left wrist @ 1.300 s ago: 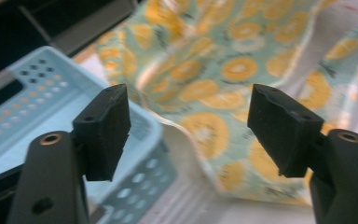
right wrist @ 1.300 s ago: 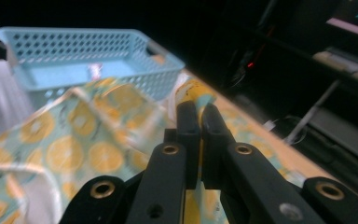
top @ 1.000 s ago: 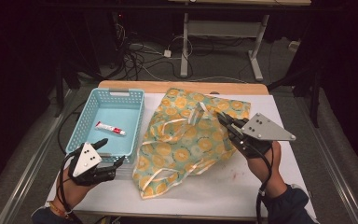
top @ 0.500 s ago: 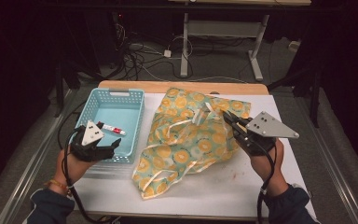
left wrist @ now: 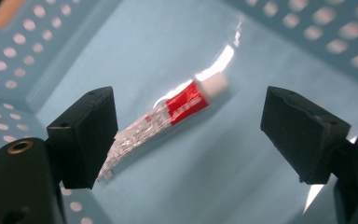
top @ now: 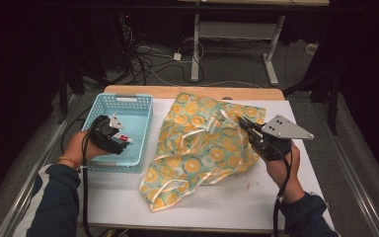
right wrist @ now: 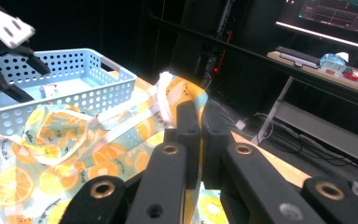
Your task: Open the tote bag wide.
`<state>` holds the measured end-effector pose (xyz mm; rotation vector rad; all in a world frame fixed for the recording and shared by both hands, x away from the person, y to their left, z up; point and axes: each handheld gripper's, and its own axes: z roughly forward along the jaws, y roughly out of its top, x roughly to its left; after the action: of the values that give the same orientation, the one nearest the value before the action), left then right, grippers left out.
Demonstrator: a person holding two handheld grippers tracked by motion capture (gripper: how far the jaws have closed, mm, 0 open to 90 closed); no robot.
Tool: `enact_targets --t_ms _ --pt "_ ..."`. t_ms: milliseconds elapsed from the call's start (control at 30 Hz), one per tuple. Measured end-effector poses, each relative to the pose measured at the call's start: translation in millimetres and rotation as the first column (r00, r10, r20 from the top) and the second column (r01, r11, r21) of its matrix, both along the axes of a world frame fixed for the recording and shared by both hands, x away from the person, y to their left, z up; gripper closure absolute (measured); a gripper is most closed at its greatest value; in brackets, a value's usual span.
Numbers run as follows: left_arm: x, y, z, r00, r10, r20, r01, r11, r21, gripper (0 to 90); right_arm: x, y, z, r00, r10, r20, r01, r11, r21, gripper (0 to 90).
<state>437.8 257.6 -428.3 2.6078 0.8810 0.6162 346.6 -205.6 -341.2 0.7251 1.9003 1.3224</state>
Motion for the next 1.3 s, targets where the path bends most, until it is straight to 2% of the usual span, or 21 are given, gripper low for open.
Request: enact_targets --t_ms 100,167,233,300,367,467,533,600,700,833,933,1033,1133,1167,1300 --pt "10.7 1.3 -4.9 0.9978 -0.007 -0.066 0.009 0.9997 0.025 18.0 -0.6 -0.2 0.6 1.0 0.005 0.005 -0.005 1.0 -0.003 89.3" --pt "17.2 2.6 -8.0 0.9957 -0.002 -0.092 0.006 0.9994 0.035 18.0 -1.6 0.9 0.5 0.9999 0.012 0.002 -0.012 0.9999 -0.004 89.3" --pt "23.1 4.4 -13.0 0.9911 0.004 -0.133 -0.002 0.9998 0.022 18.0 -2.0 1.7 0.5 0.9998 0.019 0.001 -0.019 0.9998 -0.006 89.3" --pt "27.7 3.5 -18.0 0.9882 0.013 -0.153 -0.006 0.9989 0.047 18.0 -2.1 2.9 0.2 0.9995 0.033 -0.002 -0.033 0.9994 -0.009 89.3" --pt "32.0 1.0 -20.6 0.9831 0.007 -0.183 0.001 0.9988 0.048 18.3 -1.8 4.2 -0.4 0.9991 0.042 -0.002 -0.042 0.999 -0.015 89.2" --pt "36.9 -1.2 -24.1 0.9833 0.008 -0.182 0.0 0.9991 0.043 19.5 -1.6 5.8 -1.5 0.9986 0.053 -0.008 -0.053 0.9984 -0.02 89.2" --pt "40.5 -0.4 -26.0 0.9772 -0.001 -0.212 0.008 0.9995 0.032 23.6 -1.2 6.2 -2.3 0.9983 0.057 -0.011 -0.058 0.9981 -0.023 89.2" --pt "42.9 1.2 -25.6 0.9746 0.0 -0.224 0.005 0.9998 0.02 25.4 -1.1 6.9 -3.5 0.998 0.061 -0.017 -0.061 0.9977 -0.027 89.2" --pt "43.9 -1.1 -23.4 0.977 -0.013 -0.213 0.025 0.9984 0.052 28.5 -0.9 7.5 -4.6 0.9974 0.069 -0.023 -0.069 0.9972 -0.029 89.2" --pt "46.5 -0.6 -23.9 0.9673 -0.018 -0.253 0.027 0.9991 0.032 32.5 -0.2 9.7 -6.6 0.9958 0.085 -0.035 -0.086 0.9956 -0.038 89.1" --pt "45.9 -0.5 -22.1 0.9528 -0.052 -0.299 0.066 0.9972 0.037 44.3 -0.1 10.2 -7.2 0.9949 0.092 -0.042 -0.094 0.9948 -0.04 89.1" --pt "44.5 0.4 -20.9 0.939 -0.06 -0.339 0.081 0.9956 0.048 50.3 1.0 9.4 -8.0 0.9942 0.095 -0.051 -0.097 0.9947 -0.035 89.1" --pt "43.0 3.1 -20.5 0.9252 -0.074 -0.372 0.095 0.9947 0.039 62.9 1.4 8.9 -8.5 0.9937 0.097 -0.057 -0.099 0.9946 -0.033 89.1" --pt "42.9 3.8 -20.4 0.923 -0.073 -0.378 0.094 0.9948 0.038 67.1 1.3 8.8 -8.5 0.9936 0.097 -0.057 -0.099 0.9945 -0.033 89.1" --pt "42.0 3.5 -20.0 0.925 -0.069 -0.374 0.091 0.995 0.041 67.7 1.2 8.7 -8.2 0.9935 0.098 -0.058 -0.1 0.9945 -0.032 89.2"
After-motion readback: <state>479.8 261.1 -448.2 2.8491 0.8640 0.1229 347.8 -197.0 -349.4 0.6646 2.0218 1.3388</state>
